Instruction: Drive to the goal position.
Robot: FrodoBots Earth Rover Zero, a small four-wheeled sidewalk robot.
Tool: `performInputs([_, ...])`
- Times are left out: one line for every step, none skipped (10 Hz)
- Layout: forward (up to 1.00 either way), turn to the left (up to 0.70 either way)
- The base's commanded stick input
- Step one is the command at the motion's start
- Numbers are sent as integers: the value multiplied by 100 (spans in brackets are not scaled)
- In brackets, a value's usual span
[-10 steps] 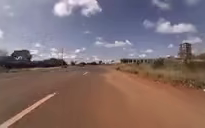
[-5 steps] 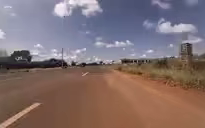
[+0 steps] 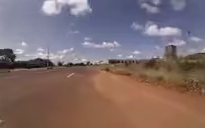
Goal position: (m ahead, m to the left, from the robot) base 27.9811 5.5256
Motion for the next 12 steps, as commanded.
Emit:
performInputs([100,2])
performInputs([100,2])
performInputs([100,2])
performInputs([100,2])
performInputs([100,2])
performInputs([100,2])
performInputs([100,23])
performInputs([100,42])
performInputs([100,42])
performInputs([100,10])
performInputs([100,2])
performInputs([100,2])
